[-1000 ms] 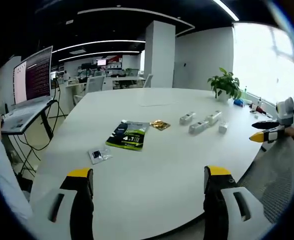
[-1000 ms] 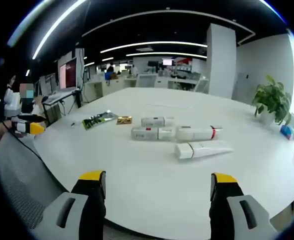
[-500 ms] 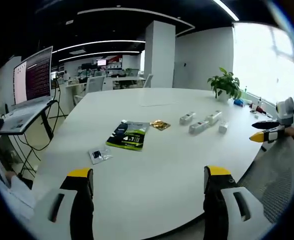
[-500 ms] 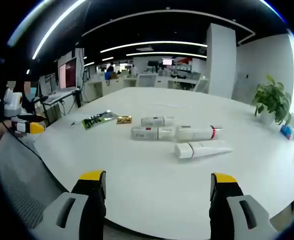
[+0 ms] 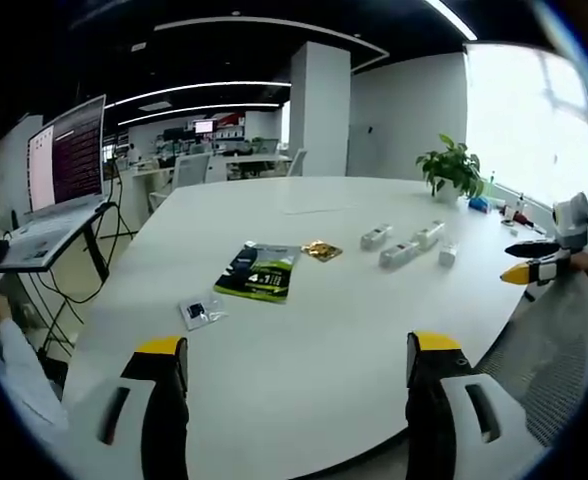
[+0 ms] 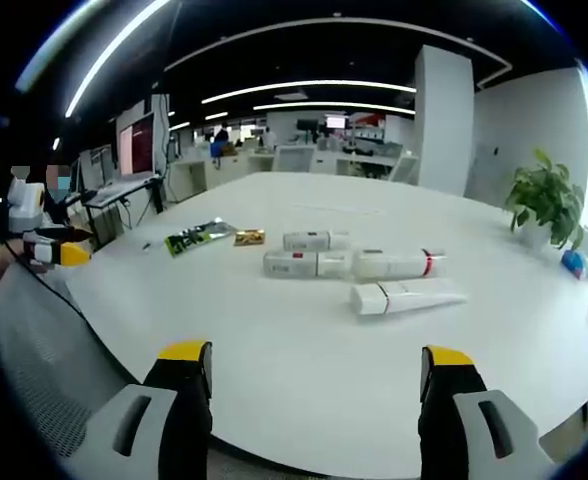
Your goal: Arrange the skincare products in the storage area until every visible bottle or jar stands upright without overlapping.
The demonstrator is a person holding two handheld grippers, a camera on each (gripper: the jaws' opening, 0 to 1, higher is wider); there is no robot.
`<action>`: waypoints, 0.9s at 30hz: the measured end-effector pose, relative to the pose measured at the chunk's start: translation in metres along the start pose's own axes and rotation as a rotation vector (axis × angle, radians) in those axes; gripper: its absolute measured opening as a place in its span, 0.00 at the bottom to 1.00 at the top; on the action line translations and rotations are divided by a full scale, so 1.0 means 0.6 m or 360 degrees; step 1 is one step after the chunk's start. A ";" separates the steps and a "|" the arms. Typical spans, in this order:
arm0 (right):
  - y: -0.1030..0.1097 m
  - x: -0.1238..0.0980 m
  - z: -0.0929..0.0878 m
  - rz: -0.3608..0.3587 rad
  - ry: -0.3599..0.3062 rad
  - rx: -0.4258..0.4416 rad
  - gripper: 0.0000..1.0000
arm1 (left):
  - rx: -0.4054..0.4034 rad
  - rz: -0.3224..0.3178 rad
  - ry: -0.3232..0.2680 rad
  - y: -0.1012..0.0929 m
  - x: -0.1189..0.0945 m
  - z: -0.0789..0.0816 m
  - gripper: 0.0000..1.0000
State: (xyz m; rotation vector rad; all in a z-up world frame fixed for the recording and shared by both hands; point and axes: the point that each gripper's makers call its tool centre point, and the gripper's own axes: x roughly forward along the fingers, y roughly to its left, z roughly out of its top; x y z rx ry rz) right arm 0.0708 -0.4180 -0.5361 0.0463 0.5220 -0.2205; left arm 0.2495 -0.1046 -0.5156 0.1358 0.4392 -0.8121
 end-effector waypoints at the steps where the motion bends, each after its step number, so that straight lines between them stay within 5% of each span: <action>1: 0.003 -0.001 0.003 0.0023 -0.0012 0.0019 0.90 | -0.0003 0.0001 -0.0004 0.001 0.000 0.001 0.83; 3: 0.005 -0.004 0.024 0.0070 -0.0159 0.0128 0.92 | -0.0005 0.0005 -0.0009 0.002 0.000 0.002 0.83; 7: -0.011 -0.006 -0.017 0.0021 0.0038 0.0285 0.95 | -0.0006 0.0011 -0.0005 0.004 -0.001 0.000 0.83; 10: -0.011 -0.009 -0.001 0.0006 -0.0010 0.0223 0.93 | -0.0014 0.0022 -0.0005 0.007 -0.002 0.000 0.83; 27: -0.040 0.010 0.029 0.0066 0.0089 0.0104 0.86 | -0.0030 0.0021 -0.0002 0.008 -0.001 -0.001 0.82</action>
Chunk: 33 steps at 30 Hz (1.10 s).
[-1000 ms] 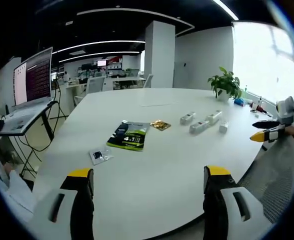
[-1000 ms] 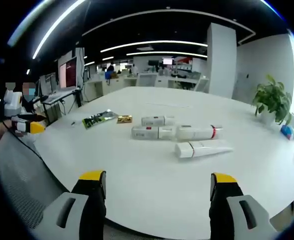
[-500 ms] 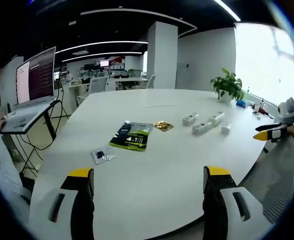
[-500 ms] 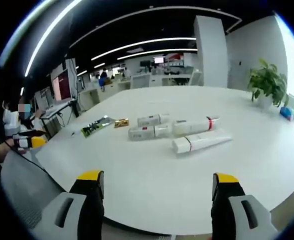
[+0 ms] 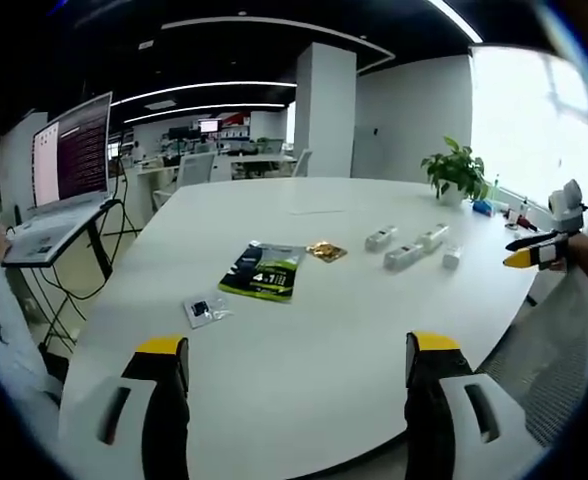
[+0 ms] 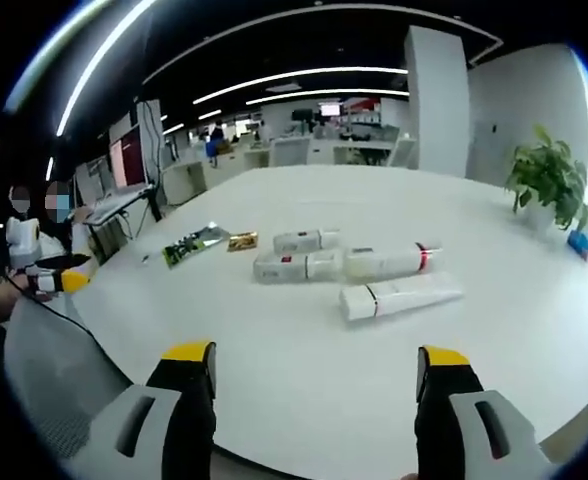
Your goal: Arrange the skincare products in the storage area until every visible bottle or jar stands upright without overlapping.
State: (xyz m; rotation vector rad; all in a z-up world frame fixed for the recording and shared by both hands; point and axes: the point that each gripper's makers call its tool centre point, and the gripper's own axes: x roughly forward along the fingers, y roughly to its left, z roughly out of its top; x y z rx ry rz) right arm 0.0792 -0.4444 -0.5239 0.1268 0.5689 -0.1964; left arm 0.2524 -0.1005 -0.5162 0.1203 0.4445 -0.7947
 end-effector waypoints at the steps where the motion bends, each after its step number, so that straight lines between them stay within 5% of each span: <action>1: -0.001 0.001 0.001 0.0003 0.0005 -0.0007 0.85 | -0.0002 0.0000 -0.0001 0.001 0.000 0.000 0.82; 16: -0.030 0.046 0.016 0.0011 0.0074 -0.0034 0.80 | 0.0015 -0.0019 0.0029 -0.002 0.000 -0.006 0.82; 22: -0.057 0.067 -0.008 -0.0056 0.0209 0.0156 0.75 | 0.0012 -0.0016 0.0038 -0.002 0.001 -0.008 0.81; 33: -0.111 0.114 0.009 -0.0205 0.0255 0.0387 0.73 | 0.0034 -0.0026 0.0070 -0.002 0.003 -0.013 0.77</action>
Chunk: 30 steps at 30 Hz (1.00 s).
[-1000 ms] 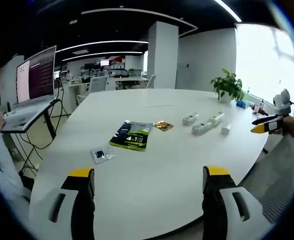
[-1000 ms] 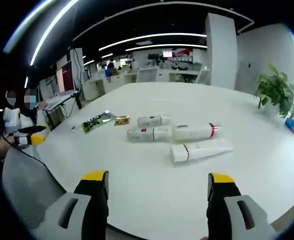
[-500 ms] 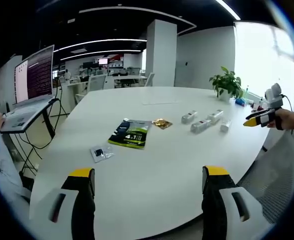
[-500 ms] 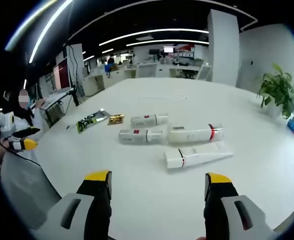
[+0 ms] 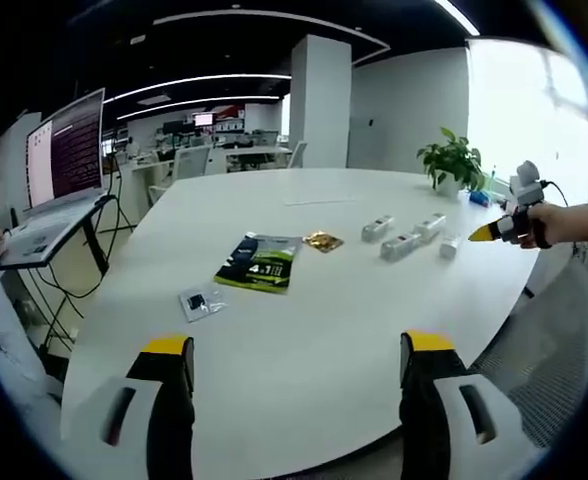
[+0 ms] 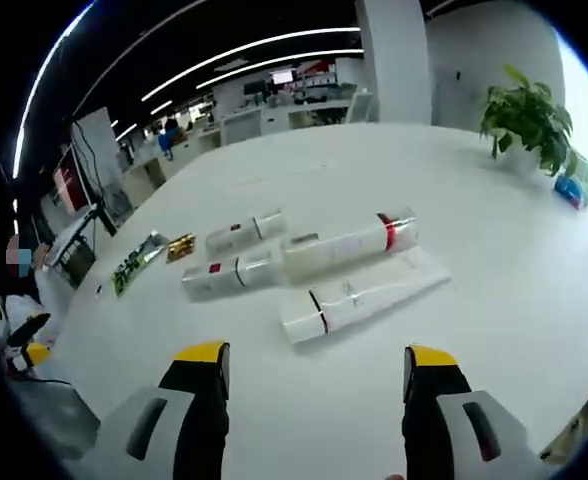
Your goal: Arrange the skincare products in the storage area until every visible bottle or jar stands upright without overlapping.
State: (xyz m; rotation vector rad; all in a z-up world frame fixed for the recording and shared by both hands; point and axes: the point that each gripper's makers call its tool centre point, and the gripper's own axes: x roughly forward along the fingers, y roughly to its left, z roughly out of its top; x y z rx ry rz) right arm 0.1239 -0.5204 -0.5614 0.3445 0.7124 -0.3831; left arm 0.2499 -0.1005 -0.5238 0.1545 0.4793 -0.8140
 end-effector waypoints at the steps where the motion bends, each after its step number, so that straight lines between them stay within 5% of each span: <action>1: -0.004 0.004 0.001 -0.0020 0.0010 0.0038 0.72 | 0.0002 -0.0002 0.0003 0.000 0.000 -0.001 0.77; 15: -0.031 0.057 0.026 -0.0157 0.0086 0.0189 0.72 | 0.0015 -0.0002 0.0042 -0.003 0.001 -0.007 0.75; 24: -0.075 0.097 0.033 -0.0295 0.0244 0.0085 0.69 | 0.0005 0.0015 0.0060 0.002 0.001 -0.010 0.74; 30: -0.086 0.121 0.042 -0.0340 0.0255 0.0246 0.64 | 0.0010 0.0016 0.0087 0.003 0.002 -0.015 0.74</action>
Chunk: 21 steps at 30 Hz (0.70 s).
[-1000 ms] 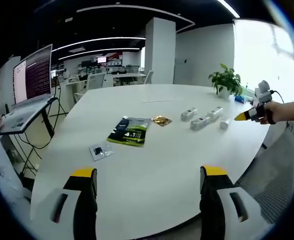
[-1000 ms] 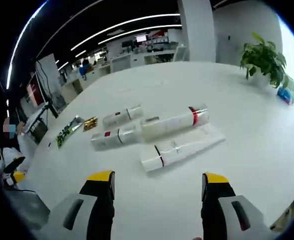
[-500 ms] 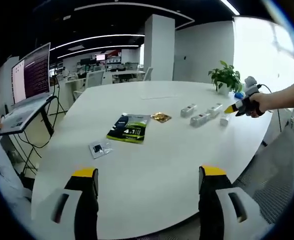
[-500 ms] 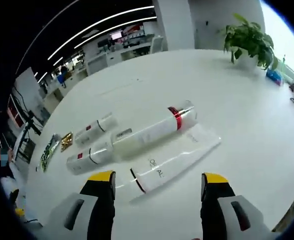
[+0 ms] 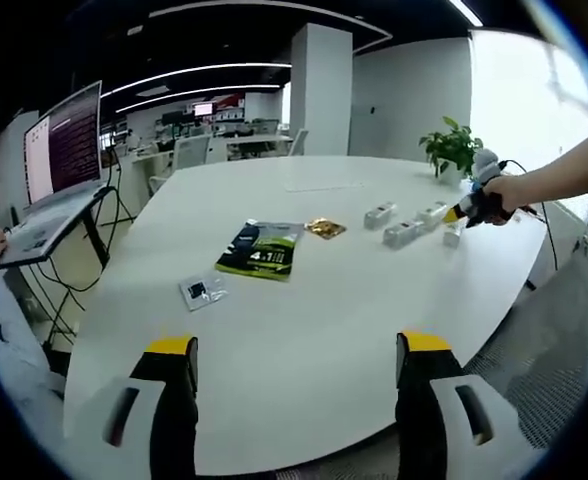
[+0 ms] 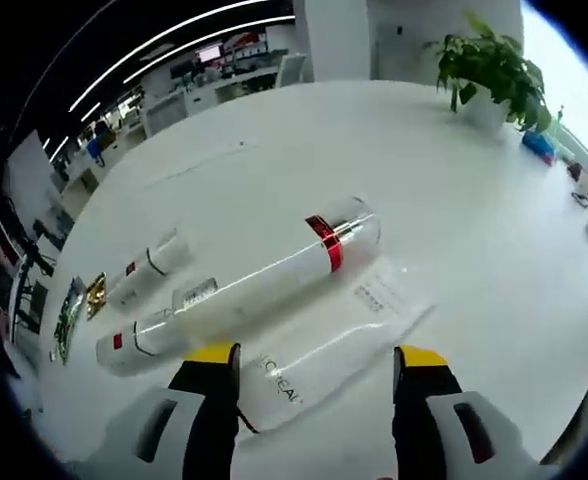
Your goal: Arrange the skincare products in the storage area until every visible bottle or jar stands upright without overlapping.
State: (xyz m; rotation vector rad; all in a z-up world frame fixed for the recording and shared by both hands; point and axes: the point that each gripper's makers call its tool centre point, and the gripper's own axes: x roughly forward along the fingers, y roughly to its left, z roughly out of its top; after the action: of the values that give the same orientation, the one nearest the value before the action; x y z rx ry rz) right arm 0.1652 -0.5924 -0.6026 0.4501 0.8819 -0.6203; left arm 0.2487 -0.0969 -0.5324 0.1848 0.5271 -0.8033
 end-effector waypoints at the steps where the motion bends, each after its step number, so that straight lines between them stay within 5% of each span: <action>1: -0.003 0.006 0.003 -0.0022 0.0018 -0.0012 0.62 | 0.0002 0.0002 0.0007 0.000 0.000 -0.001 0.74; 8: -0.024 0.023 0.019 -0.0094 0.0029 -0.0022 0.56 | 0.0007 0.0009 0.0034 0.001 0.000 -0.006 0.74; 16: -0.041 0.041 0.026 -0.0017 0.0024 0.0015 0.51 | 0.0020 0.0004 0.0059 -0.003 0.001 -0.009 0.73; 21: -0.047 0.036 0.015 0.0019 0.0051 -0.0208 0.41 | 0.0025 0.0005 0.0064 -0.002 0.001 -0.010 0.73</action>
State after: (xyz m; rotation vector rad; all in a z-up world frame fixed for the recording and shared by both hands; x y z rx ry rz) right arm 0.1621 -0.6252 -0.6182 0.3482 0.9432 -0.5422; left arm 0.2456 -0.0960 -0.5380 0.2163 0.5582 -0.8023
